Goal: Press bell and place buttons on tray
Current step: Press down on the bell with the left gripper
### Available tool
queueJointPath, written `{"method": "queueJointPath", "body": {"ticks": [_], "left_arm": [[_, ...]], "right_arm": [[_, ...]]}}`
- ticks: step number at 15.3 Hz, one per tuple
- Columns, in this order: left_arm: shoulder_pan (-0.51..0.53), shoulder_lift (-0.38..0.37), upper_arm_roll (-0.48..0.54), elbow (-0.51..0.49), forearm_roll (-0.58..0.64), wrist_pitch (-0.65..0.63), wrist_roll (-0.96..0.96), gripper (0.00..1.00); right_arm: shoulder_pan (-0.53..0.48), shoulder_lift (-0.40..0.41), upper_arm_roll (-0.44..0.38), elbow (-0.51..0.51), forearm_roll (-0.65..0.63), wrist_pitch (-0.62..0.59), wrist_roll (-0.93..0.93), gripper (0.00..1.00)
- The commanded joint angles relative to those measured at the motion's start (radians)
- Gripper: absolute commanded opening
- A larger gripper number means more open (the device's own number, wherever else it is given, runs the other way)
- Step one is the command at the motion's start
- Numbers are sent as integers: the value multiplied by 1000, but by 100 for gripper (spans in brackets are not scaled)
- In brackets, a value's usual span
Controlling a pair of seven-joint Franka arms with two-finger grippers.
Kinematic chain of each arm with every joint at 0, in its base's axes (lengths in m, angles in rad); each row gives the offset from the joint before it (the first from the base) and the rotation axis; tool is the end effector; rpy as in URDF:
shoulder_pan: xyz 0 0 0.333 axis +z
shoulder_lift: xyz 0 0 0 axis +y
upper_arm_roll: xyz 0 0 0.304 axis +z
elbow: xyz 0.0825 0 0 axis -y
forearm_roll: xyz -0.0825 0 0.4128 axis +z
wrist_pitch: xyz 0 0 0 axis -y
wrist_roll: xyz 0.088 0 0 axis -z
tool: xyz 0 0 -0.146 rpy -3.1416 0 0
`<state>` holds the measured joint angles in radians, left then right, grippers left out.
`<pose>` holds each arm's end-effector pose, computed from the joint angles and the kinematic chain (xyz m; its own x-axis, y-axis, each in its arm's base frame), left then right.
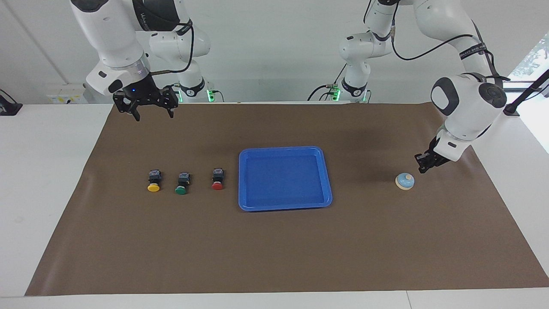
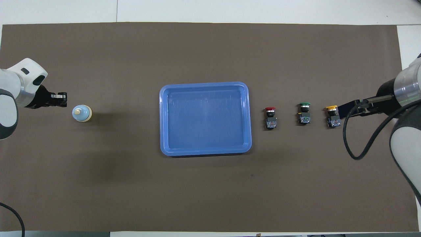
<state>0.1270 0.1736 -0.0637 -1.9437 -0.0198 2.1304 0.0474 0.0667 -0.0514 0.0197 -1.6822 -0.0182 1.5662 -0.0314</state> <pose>0.6181 0.0382 0.3295 0.9995 0.0275 0.0145 0.0271 -0.9993 0.0273 0.5603 0.0461 0.5471 0.9910 0.1172 -0.0651 0.1185 -0.9928 0.0171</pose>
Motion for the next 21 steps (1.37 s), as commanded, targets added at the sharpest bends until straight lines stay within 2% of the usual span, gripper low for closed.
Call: {"method": "queueJointPath", "body": {"ticks": [1,9,12,13,17,18,19,20,21], "left_arm": [[3,12,-4,-44,11,75,9,0],[-1,29,-4,-165,11,224,9,0],[-3,30,-2,-138,11,181,9,0],[5,29,-2,-112,11,157,12,0],[-1,18,-4,150,11,-212,12,0],[-3,9,-4,175,11,-261,12,34],[-4,-11,-4,184,11,-303,11,87],[-6,-47,-4,183,11,-326,8,100],[-6,-86,-5,181,11,-342,6,100]], "right_arm": [[-14,-10,9,-2,17,-17,7,100],[-14,-10,9,-2,18,-17,7,100],[-14,-10,8,-1,17,-17,7,100],[-14,-10,9,-1,17,-17,7,100],[-14,-10,9,-1,17,-17,7,100],[-14,-10,8,-1,17,-17,7,100],[-14,-10,9,-1,18,-17,7,100],[-14,-10,9,-2,17,-17,7,100],[-14,-10,8,-1,17,-17,7,100]]}}
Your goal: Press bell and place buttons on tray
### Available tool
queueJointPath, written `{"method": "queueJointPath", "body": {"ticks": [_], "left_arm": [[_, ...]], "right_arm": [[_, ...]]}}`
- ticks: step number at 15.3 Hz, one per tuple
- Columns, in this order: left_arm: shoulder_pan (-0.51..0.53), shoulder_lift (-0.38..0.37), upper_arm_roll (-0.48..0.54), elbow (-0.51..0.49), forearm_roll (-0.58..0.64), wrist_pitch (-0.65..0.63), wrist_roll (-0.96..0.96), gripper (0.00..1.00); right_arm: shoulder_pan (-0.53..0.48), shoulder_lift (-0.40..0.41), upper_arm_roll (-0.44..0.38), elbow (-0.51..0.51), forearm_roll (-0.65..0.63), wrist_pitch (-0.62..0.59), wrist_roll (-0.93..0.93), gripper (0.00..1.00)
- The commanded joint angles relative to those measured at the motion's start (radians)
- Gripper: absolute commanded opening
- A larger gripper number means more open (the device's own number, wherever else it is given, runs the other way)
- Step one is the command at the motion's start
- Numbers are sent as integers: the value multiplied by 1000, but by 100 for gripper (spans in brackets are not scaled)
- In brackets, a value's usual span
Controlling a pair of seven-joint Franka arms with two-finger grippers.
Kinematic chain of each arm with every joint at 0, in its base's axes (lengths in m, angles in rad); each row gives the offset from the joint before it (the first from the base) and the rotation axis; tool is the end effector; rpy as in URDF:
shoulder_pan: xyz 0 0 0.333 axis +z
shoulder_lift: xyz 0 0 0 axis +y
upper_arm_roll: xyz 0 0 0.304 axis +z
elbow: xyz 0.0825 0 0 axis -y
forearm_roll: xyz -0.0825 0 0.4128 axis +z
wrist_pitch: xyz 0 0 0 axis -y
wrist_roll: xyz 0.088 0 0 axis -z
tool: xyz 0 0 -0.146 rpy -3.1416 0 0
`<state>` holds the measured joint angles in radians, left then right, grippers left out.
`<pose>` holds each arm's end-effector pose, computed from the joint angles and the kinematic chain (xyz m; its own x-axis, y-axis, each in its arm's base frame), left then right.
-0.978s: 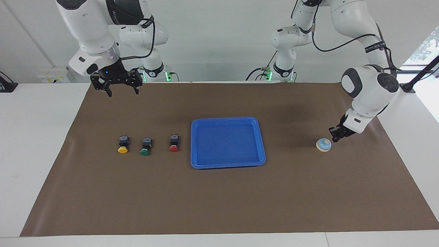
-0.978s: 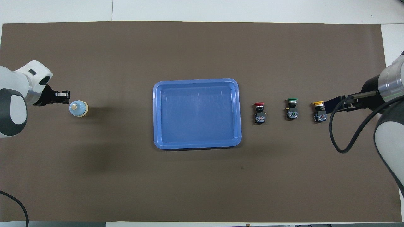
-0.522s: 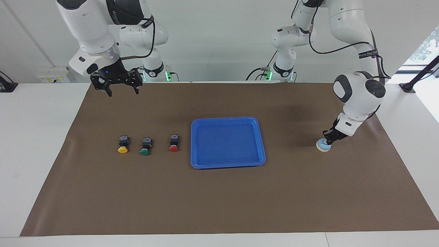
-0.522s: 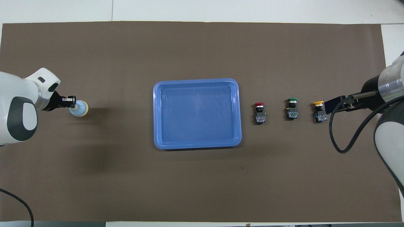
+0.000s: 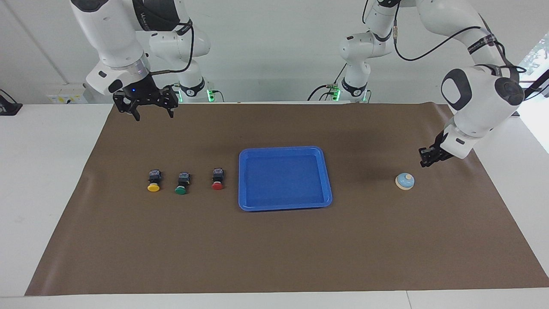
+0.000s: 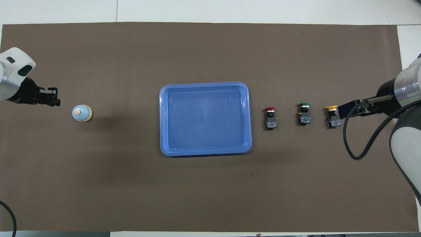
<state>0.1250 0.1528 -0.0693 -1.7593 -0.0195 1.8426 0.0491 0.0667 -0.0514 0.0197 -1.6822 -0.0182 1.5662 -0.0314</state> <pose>0.6211 0.0337 0.4090 0.9976 0.0118 -0.0677 0.0140 -0.9994 0.0323 0.5603 0.0461 0.5471 0.9910 0.1172 -0.0651 0.1185 -0.9928 0.0171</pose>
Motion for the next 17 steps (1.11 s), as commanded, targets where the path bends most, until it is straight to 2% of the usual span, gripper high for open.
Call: {"method": "queueJointPath", "body": {"ticks": [1,4,6,10,17], "left_arm": [[-4,-90,0,-2,10,-78,2,100],[-4,-153,0,0,10,-143,1,100],[-5,-164,-6,1,9,-232,3,100],[-8,-190,-9,18,7,-316,3,100],[-28,-162,-7,106,7,-401,2,100]], "right_arm": [[-15,-10,9,-1,17,-17,7,100],[-15,-10,8,-1,18,-17,7,100],[-15,-10,9,-1,18,-17,7,100],[-15,-10,9,-2,18,-17,7,100],[-15,-10,8,-2,18,-17,7,100]]}}
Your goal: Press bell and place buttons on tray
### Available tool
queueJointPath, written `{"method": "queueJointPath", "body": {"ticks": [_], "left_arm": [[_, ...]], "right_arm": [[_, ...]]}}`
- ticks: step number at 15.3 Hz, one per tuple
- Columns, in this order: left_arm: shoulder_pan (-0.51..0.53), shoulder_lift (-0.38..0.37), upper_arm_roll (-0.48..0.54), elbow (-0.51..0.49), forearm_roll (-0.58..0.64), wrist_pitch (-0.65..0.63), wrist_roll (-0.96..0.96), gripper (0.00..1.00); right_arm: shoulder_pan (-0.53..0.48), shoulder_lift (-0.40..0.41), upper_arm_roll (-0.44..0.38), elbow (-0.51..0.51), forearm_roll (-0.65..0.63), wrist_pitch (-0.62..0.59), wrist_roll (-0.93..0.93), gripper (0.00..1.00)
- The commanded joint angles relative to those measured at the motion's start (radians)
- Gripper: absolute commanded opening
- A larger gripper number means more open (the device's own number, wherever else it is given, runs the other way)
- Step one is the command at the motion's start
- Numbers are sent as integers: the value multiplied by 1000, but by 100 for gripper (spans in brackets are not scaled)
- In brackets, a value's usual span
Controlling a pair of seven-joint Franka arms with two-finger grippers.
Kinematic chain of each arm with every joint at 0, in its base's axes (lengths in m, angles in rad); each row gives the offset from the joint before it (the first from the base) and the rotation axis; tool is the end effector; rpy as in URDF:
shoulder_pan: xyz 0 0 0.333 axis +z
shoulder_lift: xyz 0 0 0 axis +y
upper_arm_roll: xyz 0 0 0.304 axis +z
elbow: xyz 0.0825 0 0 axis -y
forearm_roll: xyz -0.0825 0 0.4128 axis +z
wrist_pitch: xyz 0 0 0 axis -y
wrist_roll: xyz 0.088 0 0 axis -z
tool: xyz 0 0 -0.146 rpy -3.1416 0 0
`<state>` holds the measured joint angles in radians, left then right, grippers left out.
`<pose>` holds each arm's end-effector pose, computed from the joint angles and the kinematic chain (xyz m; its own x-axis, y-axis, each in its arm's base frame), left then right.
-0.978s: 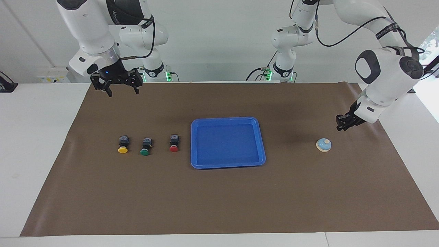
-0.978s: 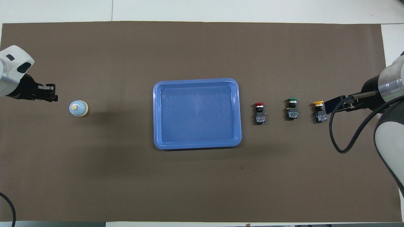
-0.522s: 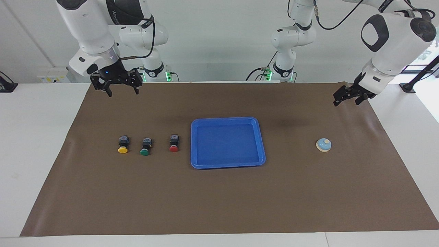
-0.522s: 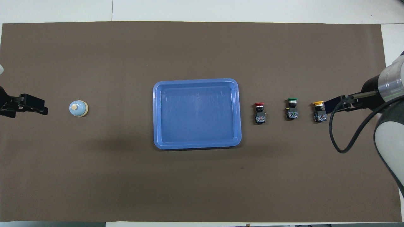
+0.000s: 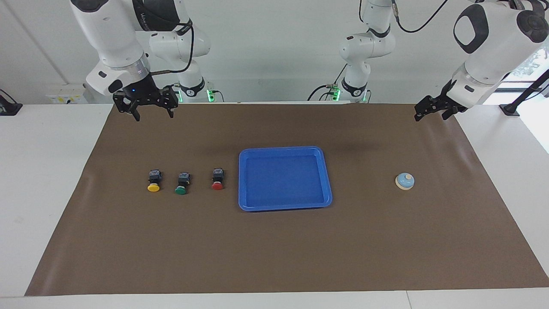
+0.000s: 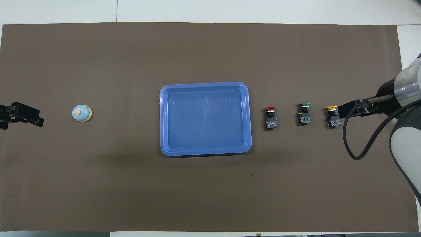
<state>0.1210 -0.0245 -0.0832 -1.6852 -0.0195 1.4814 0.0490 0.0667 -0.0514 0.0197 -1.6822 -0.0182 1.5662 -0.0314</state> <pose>0.5539 0.0176 0.5247 0.9841 -0.0131 -0.1773 -0.0086 -0.9996 0.0261 0.5603 0.0461 0.5471 0.9910 0.1172 -0.0651 0.1185 -0.9928 0.0171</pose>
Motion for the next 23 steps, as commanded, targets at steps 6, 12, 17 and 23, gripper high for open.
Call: {"method": "queueJointPath", "body": {"ticks": [6,12,17,23], "left_arm": [[-55,15,13,74,4,-62,0,100],[-55,8,10,58,9,-44,12,100],[-54,-3,10,59,9,-44,2,100],[-50,-3,10,58,9,-46,0,100]], "right_arm": [[-15,-10,9,-1,17,-17,7,100],[-15,-10,9,-2,18,-17,7,100],[-89,-8,5,-1,18,-15,2,100],[-177,-25,5,-148,18,145,-7,100]]}}
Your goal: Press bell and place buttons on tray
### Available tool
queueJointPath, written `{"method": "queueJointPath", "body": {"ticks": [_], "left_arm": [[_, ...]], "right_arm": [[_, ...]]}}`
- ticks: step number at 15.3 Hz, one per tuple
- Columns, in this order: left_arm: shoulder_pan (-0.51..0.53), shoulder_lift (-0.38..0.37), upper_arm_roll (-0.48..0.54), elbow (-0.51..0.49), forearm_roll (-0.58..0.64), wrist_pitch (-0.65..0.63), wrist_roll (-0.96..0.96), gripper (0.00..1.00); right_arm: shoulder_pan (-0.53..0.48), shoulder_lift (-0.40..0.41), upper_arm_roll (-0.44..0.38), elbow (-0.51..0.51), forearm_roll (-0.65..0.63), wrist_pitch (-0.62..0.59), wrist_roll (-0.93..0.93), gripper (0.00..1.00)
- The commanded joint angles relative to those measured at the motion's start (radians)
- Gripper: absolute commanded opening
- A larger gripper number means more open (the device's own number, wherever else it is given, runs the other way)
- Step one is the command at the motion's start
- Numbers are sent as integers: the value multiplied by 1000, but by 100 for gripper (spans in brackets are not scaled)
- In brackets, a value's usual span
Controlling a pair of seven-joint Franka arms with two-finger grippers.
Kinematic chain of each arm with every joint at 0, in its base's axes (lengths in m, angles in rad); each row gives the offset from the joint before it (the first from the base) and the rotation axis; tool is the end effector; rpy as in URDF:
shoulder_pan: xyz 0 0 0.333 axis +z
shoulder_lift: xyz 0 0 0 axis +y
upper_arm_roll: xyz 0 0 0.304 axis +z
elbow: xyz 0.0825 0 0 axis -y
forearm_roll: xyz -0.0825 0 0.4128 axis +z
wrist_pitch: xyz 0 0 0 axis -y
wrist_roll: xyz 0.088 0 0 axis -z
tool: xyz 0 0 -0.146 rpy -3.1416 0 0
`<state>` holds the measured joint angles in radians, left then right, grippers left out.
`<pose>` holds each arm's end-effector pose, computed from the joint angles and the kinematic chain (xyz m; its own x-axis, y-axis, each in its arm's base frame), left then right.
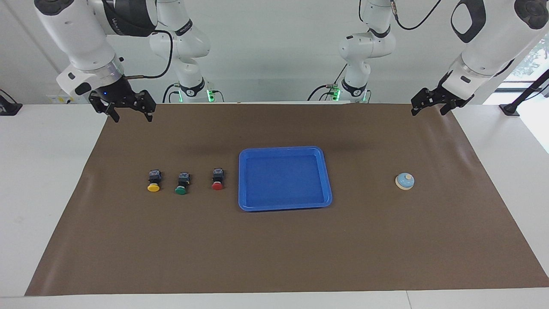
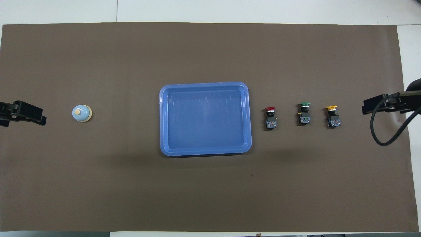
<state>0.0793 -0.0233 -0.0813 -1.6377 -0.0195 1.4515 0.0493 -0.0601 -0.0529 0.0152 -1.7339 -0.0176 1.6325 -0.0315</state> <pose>0.5546 -0.0045 0.5449 0.9855 -0.0532 -0.1612 -0.0498 -0.9984 0.0256 0.5658 -0.0277 0.5275 0.9987 -0.0123 -0.0490 -0.0115 -0.9998 0.0168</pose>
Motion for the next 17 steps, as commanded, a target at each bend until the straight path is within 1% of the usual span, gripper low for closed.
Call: {"method": "queueJointPath", "body": {"ticks": [1,3,5,9,12,14,17], "left_arm": [[-9,-4,6,10,9,-16,0,100],[-9,-4,8,10,9,-16,0,100],[-9,-4,8,10,9,-16,0,100],[-7,-4,8,10,9,-16,1,100],[-9,-4,8,10,9,-16,0,100],[-9,-4,8,10,9,-16,0,100],[-9,-4,8,10,9,-16,0,100]], "right_arm": [[-66,-7,9,-114,18,122,-24,100],[-96,50,9,-142,18,200,-65,100],[-101,91,9,-179,18,277,-74,100],[-99,134,11,-312,19,469,-117,100],[-86,140,11,-378,18,547,-135,100],[-84,146,11,-415,19,601,-224,100],[-87,189,11,-428,19,630,-280,100]]}}
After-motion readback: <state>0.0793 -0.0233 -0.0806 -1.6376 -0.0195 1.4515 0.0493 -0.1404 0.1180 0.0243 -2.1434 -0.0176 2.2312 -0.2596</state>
